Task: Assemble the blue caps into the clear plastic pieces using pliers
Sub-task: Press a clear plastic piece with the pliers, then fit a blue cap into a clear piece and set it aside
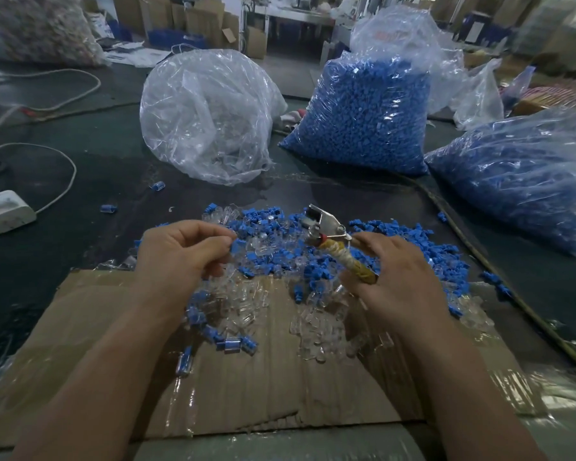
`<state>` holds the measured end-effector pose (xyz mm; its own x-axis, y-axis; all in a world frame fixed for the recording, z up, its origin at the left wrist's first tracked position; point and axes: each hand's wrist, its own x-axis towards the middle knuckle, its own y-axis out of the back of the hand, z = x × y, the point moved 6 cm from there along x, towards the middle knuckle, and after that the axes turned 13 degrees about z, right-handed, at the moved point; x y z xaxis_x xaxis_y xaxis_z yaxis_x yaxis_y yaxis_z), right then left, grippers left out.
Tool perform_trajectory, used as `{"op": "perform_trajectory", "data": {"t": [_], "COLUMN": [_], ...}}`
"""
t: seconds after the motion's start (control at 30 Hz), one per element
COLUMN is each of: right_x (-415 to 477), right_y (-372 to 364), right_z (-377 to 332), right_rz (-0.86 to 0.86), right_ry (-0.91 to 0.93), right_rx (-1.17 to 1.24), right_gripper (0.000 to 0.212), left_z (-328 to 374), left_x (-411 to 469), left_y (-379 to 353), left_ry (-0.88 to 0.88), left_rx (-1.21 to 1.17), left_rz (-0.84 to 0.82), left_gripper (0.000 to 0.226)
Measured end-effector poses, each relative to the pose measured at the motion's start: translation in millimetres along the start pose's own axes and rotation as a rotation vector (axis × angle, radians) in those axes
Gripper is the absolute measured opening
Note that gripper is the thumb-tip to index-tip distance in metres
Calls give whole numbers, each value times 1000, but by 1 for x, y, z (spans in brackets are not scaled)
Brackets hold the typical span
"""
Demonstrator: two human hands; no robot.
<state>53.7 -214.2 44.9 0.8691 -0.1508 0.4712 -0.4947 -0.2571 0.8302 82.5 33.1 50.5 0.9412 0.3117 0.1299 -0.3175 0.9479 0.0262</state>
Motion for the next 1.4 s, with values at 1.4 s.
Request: {"op": "perform_trajectory", "data": {"t": [1.4], "right_x": [-3], "right_y": [-26], "right_z": [35], "right_rz": [-337], "right_ry": [-233], "right_rx": [-57], "right_gripper": [93], "left_z": [5], "left_x": [-49], "left_y": [-47], "left_ry": [-753], "left_rx": [741], "left_rz": [-287], "left_gripper": [17]}}
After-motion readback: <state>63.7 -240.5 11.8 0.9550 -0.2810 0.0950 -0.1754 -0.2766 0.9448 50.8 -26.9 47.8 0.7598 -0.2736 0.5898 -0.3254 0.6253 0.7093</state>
